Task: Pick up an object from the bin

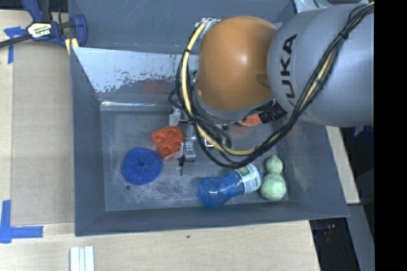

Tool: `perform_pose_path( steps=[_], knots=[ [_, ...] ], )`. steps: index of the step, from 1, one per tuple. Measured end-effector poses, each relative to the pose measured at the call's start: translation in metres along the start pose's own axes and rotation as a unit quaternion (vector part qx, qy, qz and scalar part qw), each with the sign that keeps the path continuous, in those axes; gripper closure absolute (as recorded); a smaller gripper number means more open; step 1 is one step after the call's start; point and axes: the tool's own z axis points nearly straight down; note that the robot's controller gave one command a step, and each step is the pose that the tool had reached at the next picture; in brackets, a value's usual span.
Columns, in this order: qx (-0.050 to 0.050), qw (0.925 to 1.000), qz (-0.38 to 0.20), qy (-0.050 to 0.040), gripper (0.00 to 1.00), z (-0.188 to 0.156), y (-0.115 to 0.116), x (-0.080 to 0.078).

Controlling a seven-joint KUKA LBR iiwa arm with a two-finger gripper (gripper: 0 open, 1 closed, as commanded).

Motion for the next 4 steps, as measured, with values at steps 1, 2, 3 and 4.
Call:
perform_pose_path(
  steps=[1,2,3,4],
  knots=[
    [-0.001,1.0000,0.001,-0.0038,0.00,-0.004,-0.001,-0.002],
    [0.000,0.9838,-0.179,-0.0054,0.00,0.052,0.012,-0.032],
    [0.000,0.9808,-0.195,-0.0059,0.00,0.064,0.015,-0.044],
    [0.002,0.9763,-0.216,-0.0056,0.00,0.094,-0.040,-0.093]
  ],
)
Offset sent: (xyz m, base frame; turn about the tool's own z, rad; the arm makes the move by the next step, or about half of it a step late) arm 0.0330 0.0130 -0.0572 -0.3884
